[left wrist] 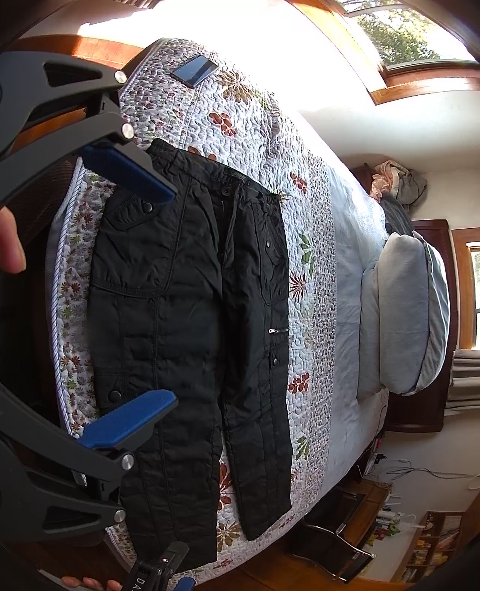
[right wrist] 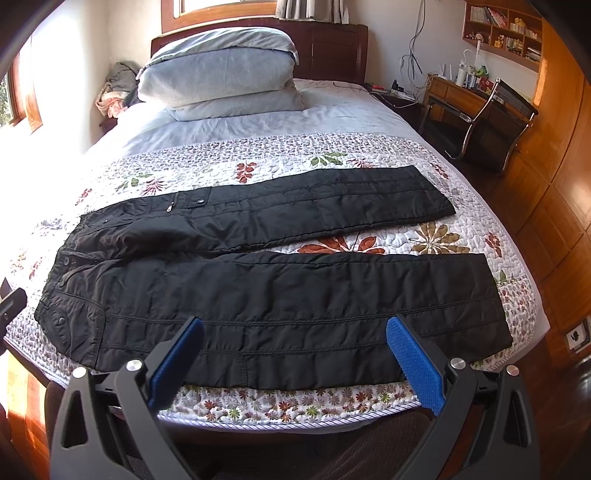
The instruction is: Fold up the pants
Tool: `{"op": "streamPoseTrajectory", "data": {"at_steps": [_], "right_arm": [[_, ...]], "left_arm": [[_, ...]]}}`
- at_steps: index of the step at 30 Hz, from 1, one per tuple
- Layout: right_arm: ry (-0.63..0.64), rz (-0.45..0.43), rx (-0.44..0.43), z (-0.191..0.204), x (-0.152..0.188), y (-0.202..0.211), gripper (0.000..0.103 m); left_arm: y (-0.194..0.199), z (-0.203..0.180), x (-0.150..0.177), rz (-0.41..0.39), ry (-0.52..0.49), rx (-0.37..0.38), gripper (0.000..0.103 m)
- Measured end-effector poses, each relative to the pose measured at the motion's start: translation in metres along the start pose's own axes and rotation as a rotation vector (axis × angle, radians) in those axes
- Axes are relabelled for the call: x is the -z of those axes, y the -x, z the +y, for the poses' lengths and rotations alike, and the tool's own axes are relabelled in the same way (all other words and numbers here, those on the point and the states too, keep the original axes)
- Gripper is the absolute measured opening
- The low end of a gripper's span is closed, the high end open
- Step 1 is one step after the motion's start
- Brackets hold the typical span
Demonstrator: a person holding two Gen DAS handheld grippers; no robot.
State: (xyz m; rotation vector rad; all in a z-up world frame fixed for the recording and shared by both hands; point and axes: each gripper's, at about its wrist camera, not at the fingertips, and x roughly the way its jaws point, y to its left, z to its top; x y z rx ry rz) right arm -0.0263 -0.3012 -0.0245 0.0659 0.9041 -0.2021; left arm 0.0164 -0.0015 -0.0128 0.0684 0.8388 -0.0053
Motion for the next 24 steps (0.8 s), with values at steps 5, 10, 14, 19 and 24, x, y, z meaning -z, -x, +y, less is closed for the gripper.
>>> {"op": "streamPoseTrajectory", "data": {"at_steps": [5, 10, 14, 19, 24], "right_arm": [[0.000, -0.002, -0.001, 0.000, 0.000, 0.000, 0.100], [0.000, -0.001, -0.002, 0.000, -0.001, -0.002, 0.100], [-0.001, 0.002, -0.001, 0.000, -0.003, -0.004, 0.100], [-0.001, 0.010, 0.000, 0.000, -0.005, -0.009, 0.100], [-0.011, 0.013, -0.045, -0.007, -0.011, -0.017, 0.100]], "left_arm": [[0.000, -0.001, 0.000, 0.001, -0.001, -0.002, 0.101], [-0.001, -0.001, 0.000, 0.003, -0.002, -0.003, 0.101], [-0.006, 0.000, -0.001, 0.009, -0.002, -0.003, 0.101], [-0.013, 0.000, -0.004, 0.016, 0.000, -0.002, 0.101], [-0.027, 0.005, -0.008, 0.021, 0.006, 0.096, 0.101]]}}
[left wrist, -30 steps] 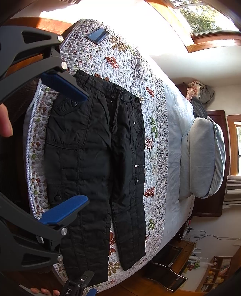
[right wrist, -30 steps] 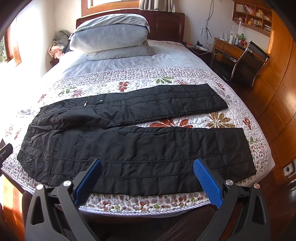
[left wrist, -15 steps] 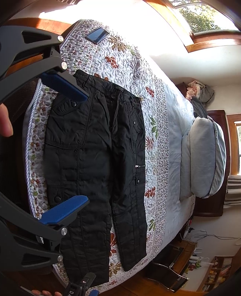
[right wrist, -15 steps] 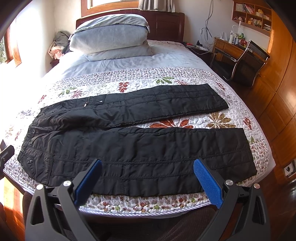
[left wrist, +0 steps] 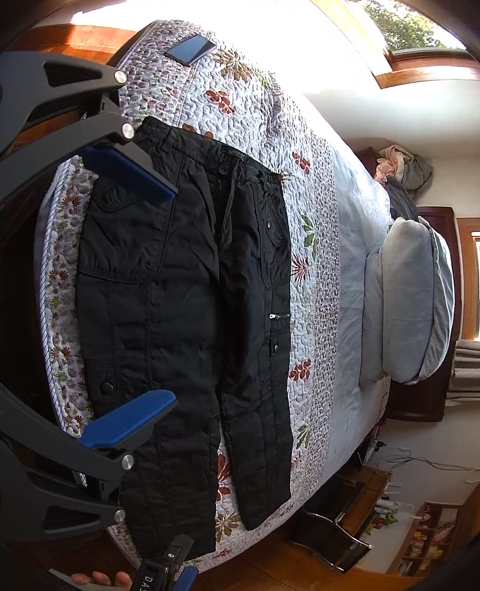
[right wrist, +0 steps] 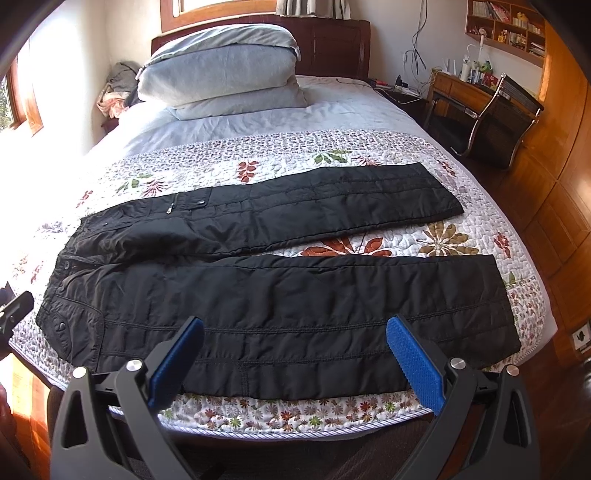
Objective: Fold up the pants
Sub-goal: 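Grasp the black pants leg hem with the left gripper while the right gripper grasps the other hem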
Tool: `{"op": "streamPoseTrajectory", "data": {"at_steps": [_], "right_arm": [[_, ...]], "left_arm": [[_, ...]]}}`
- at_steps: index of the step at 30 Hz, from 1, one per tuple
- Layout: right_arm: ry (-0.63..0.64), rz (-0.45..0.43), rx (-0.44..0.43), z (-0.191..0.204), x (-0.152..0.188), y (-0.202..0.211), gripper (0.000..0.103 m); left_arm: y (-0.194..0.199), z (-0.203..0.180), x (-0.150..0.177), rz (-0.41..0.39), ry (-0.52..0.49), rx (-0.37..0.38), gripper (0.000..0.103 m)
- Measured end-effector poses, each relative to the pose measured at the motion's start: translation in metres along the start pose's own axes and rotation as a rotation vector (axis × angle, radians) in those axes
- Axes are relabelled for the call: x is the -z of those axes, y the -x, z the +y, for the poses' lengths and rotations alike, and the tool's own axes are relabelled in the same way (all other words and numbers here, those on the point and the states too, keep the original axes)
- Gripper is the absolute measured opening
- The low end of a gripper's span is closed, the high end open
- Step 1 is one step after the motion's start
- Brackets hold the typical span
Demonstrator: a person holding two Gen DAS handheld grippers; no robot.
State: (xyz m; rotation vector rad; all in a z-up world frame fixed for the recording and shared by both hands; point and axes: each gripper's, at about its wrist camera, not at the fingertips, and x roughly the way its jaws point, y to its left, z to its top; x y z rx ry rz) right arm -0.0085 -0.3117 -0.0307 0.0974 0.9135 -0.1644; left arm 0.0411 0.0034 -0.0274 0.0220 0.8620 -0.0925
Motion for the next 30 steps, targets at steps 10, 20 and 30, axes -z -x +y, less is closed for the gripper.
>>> {"op": "streamPoseTrajectory", "data": {"at_steps": [10, 20, 30], "right_arm": [[0.122, 0.112, 0.012, -0.064, -0.064, -0.064, 0.100], [0.043, 0.225, -0.029, -0.147, -0.136, -0.174, 0.100], [-0.115, 0.306, -0.141, -0.218, -0.213, -0.266, 0.100]], "left_arm": [[-0.107, 0.138, -0.076, 0.163, 0.160, -0.144, 0.101], [-0.293, 0.294, -0.143, 0.508, 0.391, -0.088, 0.101], [-0.339, 0.284, -0.155, 0.619, 0.438, 0.068, 0.101]]}}
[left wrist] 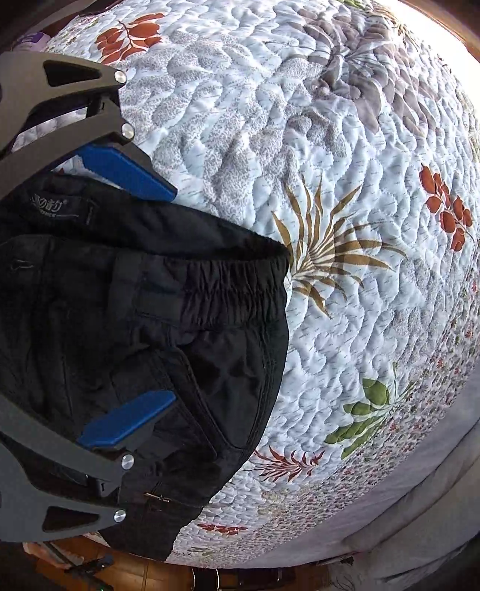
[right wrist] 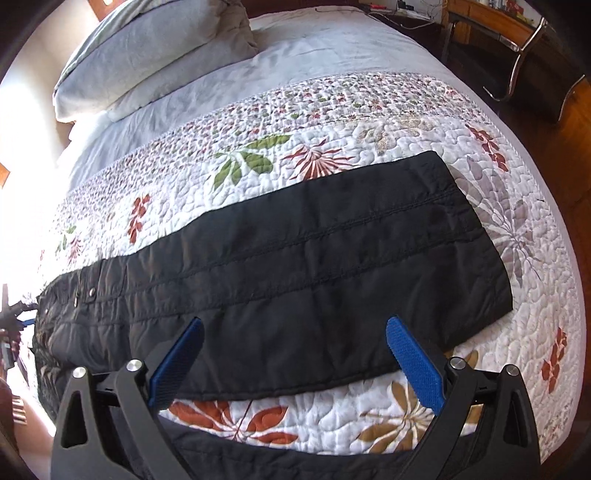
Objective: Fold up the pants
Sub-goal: 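Grasp the black pants leg hem with the left gripper while the right gripper grasps the other hem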
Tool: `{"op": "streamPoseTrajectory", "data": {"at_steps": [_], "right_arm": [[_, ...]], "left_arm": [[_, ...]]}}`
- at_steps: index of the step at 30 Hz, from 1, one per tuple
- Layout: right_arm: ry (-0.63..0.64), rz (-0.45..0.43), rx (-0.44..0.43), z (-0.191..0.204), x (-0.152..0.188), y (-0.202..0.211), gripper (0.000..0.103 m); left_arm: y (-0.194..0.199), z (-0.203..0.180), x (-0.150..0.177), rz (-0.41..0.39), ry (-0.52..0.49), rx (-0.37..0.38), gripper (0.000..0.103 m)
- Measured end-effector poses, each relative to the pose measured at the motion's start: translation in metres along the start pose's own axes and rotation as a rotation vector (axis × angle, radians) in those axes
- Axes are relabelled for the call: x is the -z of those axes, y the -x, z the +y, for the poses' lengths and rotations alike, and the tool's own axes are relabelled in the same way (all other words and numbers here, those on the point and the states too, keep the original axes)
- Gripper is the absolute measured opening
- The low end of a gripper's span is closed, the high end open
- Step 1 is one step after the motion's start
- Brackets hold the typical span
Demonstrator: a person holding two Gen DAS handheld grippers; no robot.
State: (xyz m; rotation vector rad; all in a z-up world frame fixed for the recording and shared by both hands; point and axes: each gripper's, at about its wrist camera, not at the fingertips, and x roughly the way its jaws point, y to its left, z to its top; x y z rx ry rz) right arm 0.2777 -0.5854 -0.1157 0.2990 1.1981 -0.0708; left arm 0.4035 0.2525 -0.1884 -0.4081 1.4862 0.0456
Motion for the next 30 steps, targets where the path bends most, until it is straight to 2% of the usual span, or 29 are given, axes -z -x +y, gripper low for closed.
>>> {"op": "streamPoseTrajectory", "data": {"at_steps": [3, 7, 10, 14, 22, 24, 26, 29, 30], "right_arm": [[0.009, 0.013, 0.045, -0.020, -0.030, -0.006, 0.100], [0.042, 0.047, 0.095, -0.041, -0.064, -0.019, 0.100], [0.055, 0.072, 0.145, -0.052, -0.085, -0.036, 0.100], [0.080, 0.097, 0.202, -0.066, -0.107, -0.059, 0.100], [0.038, 0.116, 0.242, -0.092, -0.133, -0.097, 0.100], [0.057, 0.133, 0.285, -0.095, -0.134, -0.107, 0.100], [0.081, 0.167, 0.300, -0.097, -0.133, -0.119, 0.100], [0.087, 0.142, 0.298, -0.099, -0.130, -0.122, 0.099], [0.086, 0.135, 0.291, -0.100, -0.129, -0.121, 0.094]], "left_arm": [[-0.004, -0.015, 0.003, 0.036, -0.038, -0.011, 0.100], [-0.013, -0.036, 0.008, 0.054, -0.132, -0.079, 0.100], [-0.022, -0.044, 0.009, 0.062, -0.167, -0.131, 0.100], [-0.028, -0.045, 0.007, 0.054, -0.145, -0.135, 0.099], [-0.036, -0.041, 0.003, 0.058, -0.152, -0.144, 0.096], [-0.037, -0.043, 0.002, 0.057, -0.144, -0.148, 0.093], [-0.040, -0.046, -0.001, 0.056, -0.129, -0.153, 0.085], [-0.038, -0.044, -0.005, 0.057, -0.105, -0.158, 0.075], [-0.037, -0.045, -0.006, 0.056, -0.102, -0.162, 0.073]]}}
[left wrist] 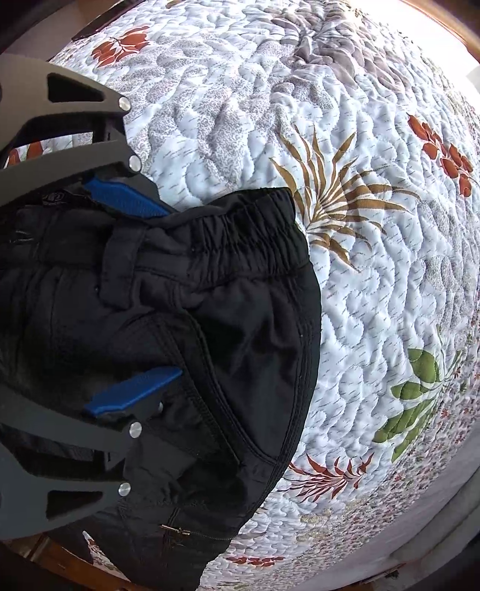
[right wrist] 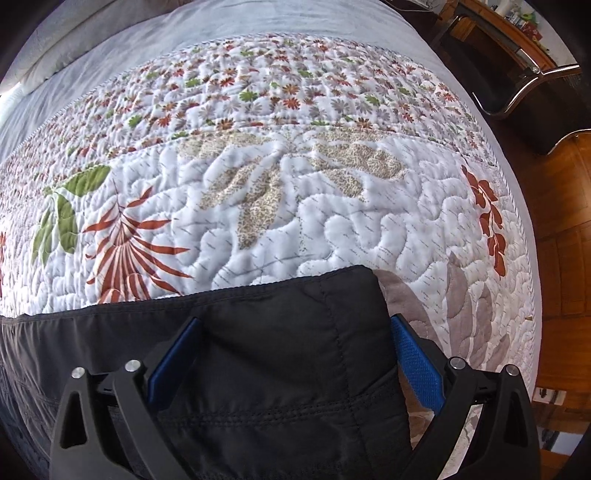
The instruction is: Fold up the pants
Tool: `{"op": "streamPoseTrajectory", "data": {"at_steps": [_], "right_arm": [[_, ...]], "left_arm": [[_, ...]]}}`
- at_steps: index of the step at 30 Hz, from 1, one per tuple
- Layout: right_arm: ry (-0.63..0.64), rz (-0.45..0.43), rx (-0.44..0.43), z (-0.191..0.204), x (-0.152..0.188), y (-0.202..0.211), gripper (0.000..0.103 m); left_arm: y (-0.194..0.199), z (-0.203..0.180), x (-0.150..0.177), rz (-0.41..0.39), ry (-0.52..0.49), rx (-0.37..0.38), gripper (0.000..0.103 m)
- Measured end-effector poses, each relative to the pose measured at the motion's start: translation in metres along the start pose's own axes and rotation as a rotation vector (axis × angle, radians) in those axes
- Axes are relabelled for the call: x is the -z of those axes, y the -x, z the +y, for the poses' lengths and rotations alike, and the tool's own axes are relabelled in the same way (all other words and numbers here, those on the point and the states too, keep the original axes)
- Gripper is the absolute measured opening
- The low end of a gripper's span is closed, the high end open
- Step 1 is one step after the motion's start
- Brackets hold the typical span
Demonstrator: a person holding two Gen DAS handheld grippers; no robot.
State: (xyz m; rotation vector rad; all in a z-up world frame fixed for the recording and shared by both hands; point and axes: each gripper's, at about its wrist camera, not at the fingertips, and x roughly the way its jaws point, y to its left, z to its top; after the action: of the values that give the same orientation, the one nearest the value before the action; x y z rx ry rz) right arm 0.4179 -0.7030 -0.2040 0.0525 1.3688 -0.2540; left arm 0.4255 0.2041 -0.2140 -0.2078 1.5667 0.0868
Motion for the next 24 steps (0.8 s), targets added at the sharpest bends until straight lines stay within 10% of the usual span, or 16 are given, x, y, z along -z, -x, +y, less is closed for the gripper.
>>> {"op": "streamPoseTrajectory", "data": {"at_steps": [6, 10, 15, 24], "right_arm": [[0.039, -0.023, -0.046, 0.016, 0.015, 0.019, 0.018], [0.162, -0.039, 0.066, 0.048, 0.019, 0.035, 0.012], [0.166, -0.146, 0.060, 0.056, 0.028, 0.085, 0.012], [0.160, -0.343, 0.009, 0.060, 0.056, 0.178, 0.012]], "left_arm": [[0.005, -0.009, 0.001, -0.009, -0.032, -0.002, 0.046], [0.011, -0.032, 0.004, -0.040, -0.110, -0.029, 0.023], [0.019, -0.051, 0.011, -0.099, -0.180, -0.075, 0.018], [0.072, -0.044, 0.053, -0.254, -0.178, 0.096, 0.016]]}}
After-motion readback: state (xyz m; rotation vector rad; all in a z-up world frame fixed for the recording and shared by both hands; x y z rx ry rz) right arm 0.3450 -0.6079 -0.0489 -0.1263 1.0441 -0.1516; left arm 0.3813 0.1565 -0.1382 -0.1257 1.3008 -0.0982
